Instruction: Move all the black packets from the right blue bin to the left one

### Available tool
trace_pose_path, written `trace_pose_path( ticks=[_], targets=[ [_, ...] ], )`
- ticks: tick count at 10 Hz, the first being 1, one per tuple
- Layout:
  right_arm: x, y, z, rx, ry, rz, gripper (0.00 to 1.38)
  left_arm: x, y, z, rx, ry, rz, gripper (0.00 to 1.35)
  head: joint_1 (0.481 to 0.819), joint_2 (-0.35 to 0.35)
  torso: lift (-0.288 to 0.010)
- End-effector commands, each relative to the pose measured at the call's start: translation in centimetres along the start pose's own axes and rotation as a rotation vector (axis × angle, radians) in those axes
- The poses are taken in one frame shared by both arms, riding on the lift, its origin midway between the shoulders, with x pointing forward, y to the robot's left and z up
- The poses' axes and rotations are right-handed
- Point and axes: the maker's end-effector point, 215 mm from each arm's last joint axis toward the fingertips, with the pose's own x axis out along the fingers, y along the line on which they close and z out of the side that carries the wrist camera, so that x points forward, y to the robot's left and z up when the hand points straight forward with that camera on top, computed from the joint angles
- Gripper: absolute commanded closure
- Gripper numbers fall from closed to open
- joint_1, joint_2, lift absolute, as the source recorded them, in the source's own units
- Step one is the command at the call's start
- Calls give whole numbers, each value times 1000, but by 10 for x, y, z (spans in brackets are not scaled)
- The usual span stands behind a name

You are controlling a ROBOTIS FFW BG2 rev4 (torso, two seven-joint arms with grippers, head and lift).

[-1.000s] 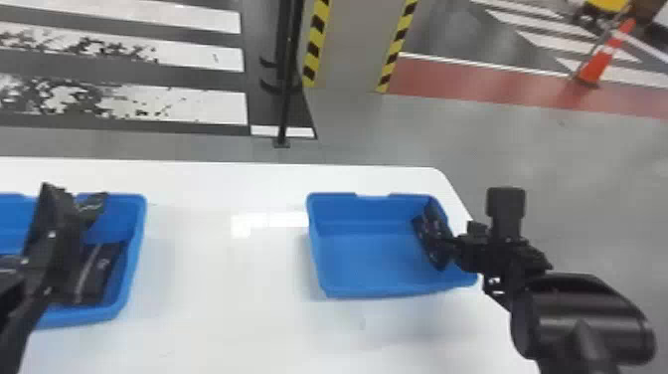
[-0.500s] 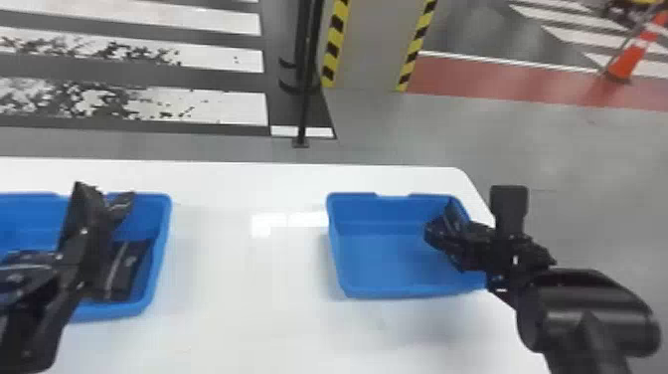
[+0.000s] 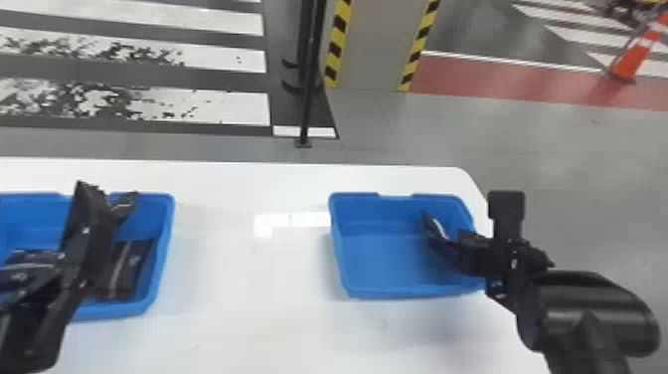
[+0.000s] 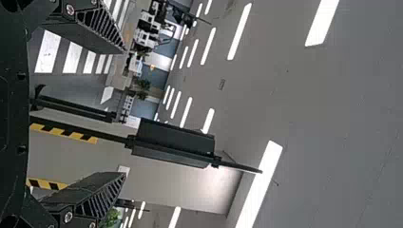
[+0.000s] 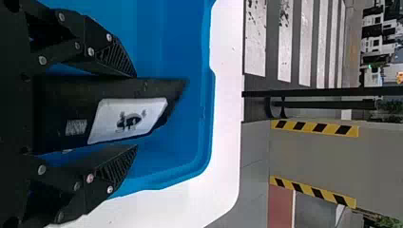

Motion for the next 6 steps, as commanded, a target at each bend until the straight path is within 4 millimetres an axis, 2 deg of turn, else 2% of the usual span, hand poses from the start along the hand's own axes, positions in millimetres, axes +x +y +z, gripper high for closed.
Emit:
trace_pose_path(
  ticks=[1,2,4,5,6],
  targets=[
    [-1,0,-11,11,41,-1,713,0,0,2,0,-8,1,122,695,-234,-140],
    [-2,2,-9,19,35,1,1047,0,1,1,0,-5,2,122,695,-235,-140],
    [-2,10,-5,37,23,9,1171,0,1,0,-1,-5,1,122,695,-233,-140],
    [-4,15,0,45,-8,18,1188,0,1,1,-2,-8,2,122,695,-228,-140],
    [-9,25,15,61,-60,44,1188,0,2,1,-3,-10,4,127,695,-223,-140]
  ],
)
